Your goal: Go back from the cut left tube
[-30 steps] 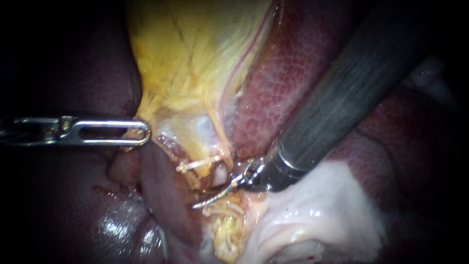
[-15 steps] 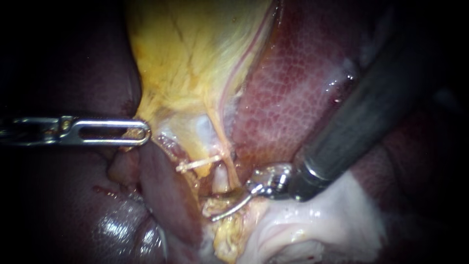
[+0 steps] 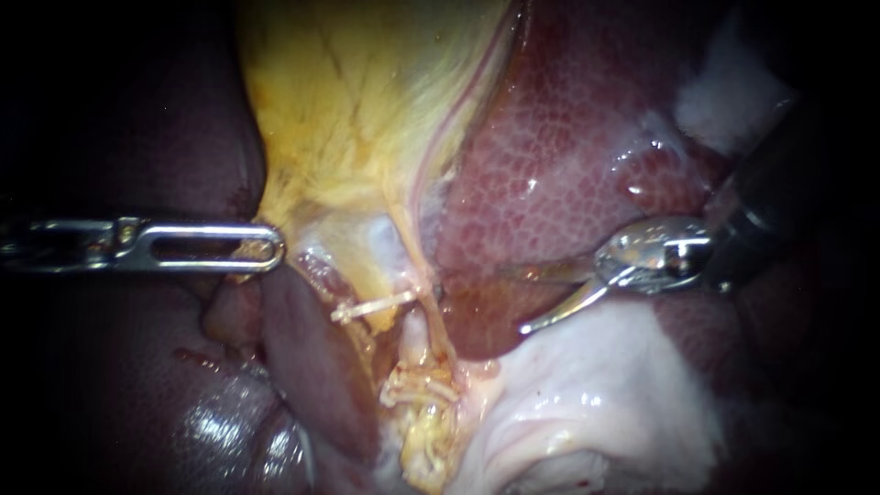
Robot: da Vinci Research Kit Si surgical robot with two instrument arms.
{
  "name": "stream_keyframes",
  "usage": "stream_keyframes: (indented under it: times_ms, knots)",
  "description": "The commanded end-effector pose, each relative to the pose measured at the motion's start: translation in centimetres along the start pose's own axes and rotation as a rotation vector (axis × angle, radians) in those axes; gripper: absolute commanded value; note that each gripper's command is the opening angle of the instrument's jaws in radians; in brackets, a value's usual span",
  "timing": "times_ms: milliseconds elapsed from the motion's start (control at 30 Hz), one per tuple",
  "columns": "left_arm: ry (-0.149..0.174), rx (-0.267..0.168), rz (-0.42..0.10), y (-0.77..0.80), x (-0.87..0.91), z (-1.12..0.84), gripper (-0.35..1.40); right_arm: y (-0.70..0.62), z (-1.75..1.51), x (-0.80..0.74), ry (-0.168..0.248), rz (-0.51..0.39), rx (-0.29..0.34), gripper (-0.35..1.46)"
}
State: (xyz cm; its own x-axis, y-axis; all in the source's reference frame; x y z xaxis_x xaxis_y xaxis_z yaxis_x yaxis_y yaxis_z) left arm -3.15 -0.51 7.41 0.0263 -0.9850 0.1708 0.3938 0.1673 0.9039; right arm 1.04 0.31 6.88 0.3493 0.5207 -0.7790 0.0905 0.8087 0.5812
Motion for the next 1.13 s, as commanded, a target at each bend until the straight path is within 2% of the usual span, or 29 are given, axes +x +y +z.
stream_keyframes:
  times_ms: [33,200,367,467,633,767,1133]
  knots:
    - [-0.002,-0.003,0.001,0.0,0.01,0.03,-0.35,0.0,-0.02,0.02,0.0,0.0,-0.007,1.43]
    - [-0.012,-0.011,0.007,0.04,0.12,0.23,-0.35,-0.03,-0.1,0.08,-0.001,-0.018,-0.026,1.43]
    - [-0.003,0.001,0.019,0.11,0.28,0.61,-0.35,-0.03,-0.11,0.07,-0.001,-0.022,-0.027,1.43]
    - [0.004,0.009,0.021,0.1,0.31,0.8,-0.35,-0.03,-0.11,0.07,-0.001,-0.022,-0.027,1.43]
    - [0.011,0.017,0.021,0.06,0.3,1.0,-0.35,-0.03,-0.11,0.07,-0.001,-0.022,-0.027,1.43]
    - [0.015,0.021,0.024,0.05,0.33,1.08,-0.35,-0.03,-0.11,0.07,-0.001,-0.022,-0.027,1.43]
    - [0.017,0.024,0.024,0.02,0.33,1.02,-0.35,-0.04,-0.1,0.08,-0.001,-0.022,-0.027,1.43]
